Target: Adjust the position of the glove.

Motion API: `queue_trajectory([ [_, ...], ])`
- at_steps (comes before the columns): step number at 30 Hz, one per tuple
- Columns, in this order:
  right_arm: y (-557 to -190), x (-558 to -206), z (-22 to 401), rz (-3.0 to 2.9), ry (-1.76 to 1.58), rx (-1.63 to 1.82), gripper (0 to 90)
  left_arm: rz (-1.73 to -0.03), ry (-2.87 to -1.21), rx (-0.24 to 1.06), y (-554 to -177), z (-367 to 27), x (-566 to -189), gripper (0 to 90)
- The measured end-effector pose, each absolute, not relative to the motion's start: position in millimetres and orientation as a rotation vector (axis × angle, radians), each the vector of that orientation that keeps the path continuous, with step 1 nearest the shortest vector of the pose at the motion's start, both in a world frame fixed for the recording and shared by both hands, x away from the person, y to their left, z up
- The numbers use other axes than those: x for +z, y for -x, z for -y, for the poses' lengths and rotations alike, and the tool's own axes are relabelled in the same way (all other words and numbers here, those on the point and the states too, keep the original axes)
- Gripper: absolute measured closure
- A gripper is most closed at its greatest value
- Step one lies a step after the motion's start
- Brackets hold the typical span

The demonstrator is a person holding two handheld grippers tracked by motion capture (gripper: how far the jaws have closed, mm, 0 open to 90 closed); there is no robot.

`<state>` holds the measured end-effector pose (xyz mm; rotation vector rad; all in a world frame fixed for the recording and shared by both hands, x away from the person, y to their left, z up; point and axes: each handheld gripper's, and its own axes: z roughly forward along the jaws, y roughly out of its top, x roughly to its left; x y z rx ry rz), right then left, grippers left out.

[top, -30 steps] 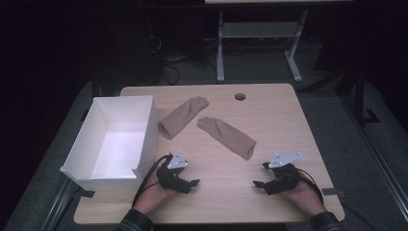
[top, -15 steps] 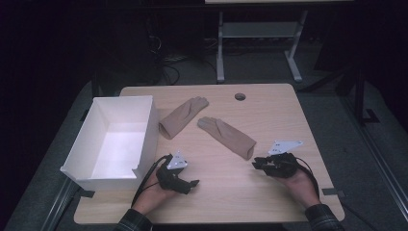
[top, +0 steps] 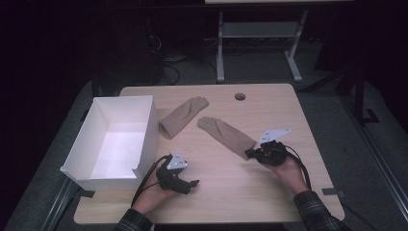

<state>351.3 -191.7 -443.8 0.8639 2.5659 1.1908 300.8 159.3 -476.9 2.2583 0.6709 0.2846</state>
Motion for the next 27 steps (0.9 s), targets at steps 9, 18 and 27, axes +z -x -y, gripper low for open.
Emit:
queue_trajectory([
  [9, -382.6, -449.5, 179.3, -2.557, -0.88, 1.182, 89.9, -0.675, -2.259, 0.28, -299.6, -159.2, -476.8, 12.8],
  [18, -396.7, -467.7, 175.5, -2.587, -0.925, 1.101, 89.8, -0.67, -2.259, 0.281, -299.3, -159.6, -476.8, 12.8],
  [27, -391.1, -468.5, 176.1, -2.608, -0.911, 1.089, 89.8, -0.672, -2.259, 0.282, -298.7, -159.8, -476.8, 12.8],
])
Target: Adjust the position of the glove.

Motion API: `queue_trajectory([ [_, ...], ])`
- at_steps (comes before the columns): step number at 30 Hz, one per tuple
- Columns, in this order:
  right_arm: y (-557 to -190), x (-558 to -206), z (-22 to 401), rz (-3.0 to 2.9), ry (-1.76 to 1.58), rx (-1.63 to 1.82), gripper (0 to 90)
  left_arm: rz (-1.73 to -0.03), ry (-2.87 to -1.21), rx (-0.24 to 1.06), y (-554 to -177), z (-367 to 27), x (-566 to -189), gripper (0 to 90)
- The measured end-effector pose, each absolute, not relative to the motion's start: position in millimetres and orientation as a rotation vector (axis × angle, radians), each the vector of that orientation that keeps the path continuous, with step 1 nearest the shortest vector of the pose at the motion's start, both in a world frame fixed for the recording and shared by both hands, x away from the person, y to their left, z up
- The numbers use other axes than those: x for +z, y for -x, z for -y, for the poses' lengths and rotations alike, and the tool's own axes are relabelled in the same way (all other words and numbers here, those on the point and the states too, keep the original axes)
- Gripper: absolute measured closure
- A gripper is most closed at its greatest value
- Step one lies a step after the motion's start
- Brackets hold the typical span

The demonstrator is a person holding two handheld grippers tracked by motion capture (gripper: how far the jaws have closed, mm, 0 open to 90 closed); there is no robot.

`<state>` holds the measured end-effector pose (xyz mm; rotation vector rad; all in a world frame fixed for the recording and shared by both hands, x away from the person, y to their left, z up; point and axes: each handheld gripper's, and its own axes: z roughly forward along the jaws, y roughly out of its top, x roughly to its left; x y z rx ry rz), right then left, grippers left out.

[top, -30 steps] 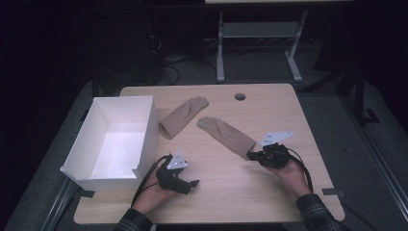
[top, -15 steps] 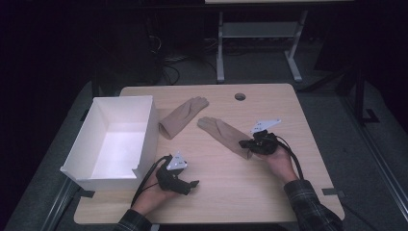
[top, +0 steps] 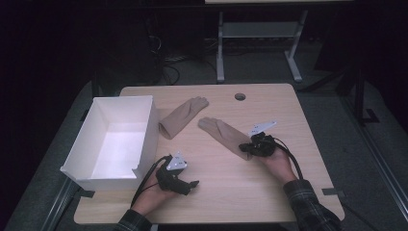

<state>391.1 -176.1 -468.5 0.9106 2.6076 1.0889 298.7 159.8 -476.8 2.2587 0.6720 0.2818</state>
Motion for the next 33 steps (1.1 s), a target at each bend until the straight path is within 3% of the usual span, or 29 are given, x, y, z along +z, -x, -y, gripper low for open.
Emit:
queue_trajectory([
  [33, -323.0, -460.9, 206.8, -2.733, -0.859, 1.017, 89.7, -0.676, -2.26, 0.284, -298.7, -157.4, -476.9, 12.6],
])
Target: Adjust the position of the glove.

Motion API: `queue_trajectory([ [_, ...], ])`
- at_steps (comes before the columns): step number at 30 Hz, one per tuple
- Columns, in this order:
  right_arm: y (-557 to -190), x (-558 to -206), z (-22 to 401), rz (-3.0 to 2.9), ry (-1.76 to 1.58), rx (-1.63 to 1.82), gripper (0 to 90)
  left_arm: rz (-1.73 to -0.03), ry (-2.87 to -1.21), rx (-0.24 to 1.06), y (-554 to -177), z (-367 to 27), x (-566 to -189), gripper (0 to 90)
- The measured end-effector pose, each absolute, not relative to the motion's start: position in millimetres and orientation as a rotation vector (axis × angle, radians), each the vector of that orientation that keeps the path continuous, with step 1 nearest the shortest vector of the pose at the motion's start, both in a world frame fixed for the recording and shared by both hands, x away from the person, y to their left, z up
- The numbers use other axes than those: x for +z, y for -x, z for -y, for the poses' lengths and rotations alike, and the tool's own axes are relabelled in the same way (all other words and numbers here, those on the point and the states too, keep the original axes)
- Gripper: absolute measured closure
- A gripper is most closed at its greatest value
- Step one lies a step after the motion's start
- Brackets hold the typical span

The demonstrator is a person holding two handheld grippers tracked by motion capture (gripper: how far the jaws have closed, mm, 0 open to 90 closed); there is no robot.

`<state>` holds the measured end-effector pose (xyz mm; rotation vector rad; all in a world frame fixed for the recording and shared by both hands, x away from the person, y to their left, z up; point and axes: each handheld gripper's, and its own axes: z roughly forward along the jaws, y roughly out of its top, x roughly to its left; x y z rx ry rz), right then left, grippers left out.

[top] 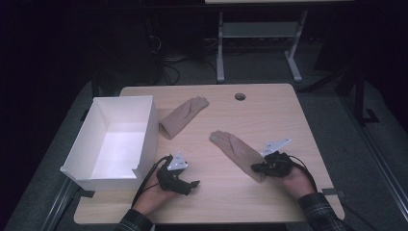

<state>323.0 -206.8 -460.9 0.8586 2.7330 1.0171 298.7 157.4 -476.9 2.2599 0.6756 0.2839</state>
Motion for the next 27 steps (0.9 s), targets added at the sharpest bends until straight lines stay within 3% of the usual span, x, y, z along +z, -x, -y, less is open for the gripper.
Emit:
queue_trajectory([
  [16, -295.7, -456.3, 207.0, -2.765, -0.823, 1.006, 89.7, -0.682, -2.251, 0.288, -297.7, -156.9, -477.4, 12.7],
  [27, -332.4, -440.6, 203.7, -2.665, -0.868, 1.074, 89.8, -0.685, -2.256, 0.284, -297.2, -156.8, -476.8, 12.7],
])
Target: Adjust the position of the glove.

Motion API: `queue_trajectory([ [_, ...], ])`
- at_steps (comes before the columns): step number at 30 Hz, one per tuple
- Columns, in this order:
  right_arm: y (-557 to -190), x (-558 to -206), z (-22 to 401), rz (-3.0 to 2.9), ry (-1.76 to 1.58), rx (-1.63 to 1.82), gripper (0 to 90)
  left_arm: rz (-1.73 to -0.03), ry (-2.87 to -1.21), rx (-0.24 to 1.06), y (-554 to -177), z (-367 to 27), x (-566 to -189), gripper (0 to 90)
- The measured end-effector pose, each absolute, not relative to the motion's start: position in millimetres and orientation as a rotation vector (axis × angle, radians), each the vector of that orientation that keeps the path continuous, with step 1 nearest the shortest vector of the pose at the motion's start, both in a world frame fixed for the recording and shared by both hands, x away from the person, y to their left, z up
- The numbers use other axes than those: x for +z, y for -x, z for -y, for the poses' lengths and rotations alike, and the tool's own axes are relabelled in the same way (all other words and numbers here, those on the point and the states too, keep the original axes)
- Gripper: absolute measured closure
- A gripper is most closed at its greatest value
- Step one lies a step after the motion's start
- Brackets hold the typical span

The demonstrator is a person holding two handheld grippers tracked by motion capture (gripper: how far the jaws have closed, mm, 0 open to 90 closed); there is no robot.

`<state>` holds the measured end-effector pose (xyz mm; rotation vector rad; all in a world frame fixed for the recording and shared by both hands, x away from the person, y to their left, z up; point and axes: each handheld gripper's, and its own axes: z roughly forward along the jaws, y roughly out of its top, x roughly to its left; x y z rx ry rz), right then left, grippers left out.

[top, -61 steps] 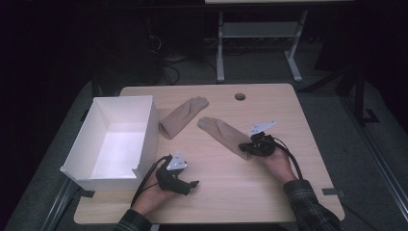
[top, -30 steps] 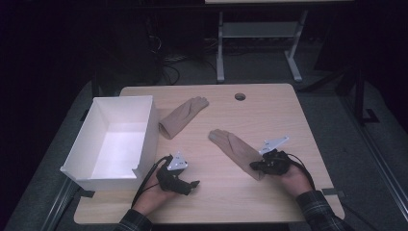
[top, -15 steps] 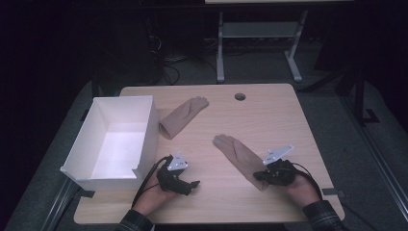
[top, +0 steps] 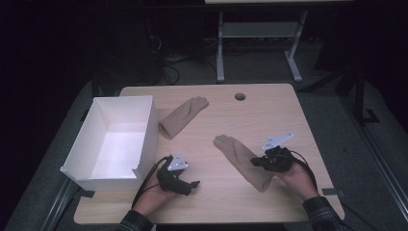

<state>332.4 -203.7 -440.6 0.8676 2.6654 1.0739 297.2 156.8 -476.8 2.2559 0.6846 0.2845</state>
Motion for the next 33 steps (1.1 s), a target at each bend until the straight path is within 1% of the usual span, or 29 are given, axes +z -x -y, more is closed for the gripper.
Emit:
queue_trajectory([
  [7, -363.2, -441.0, 195.1, -2.633, -0.892, 1.079, 89.8, -0.681, -2.258, 0.285, -297.2, -156.8, -476.7, 12.7],
  [12, -386.4, -448.1, 186.4, -2.621, -0.917, 1.06, 89.8, -0.677, -2.261, 0.285, -297.4, -156.9, -476.6, 12.7],
  [23, -402.5, -460.9, 177.0, -2.637, -0.934, 1.011, 89.9, -0.674, -2.263, 0.286, -296.1, -157.1, -476.7, 12.8],
  [33, -401.8, -460.5, 180.9, -2.631, -0.943, 0.981, 89.8, -0.679, -2.257, 0.284, -294.9, -156.5, -476.8, 12.8],
])
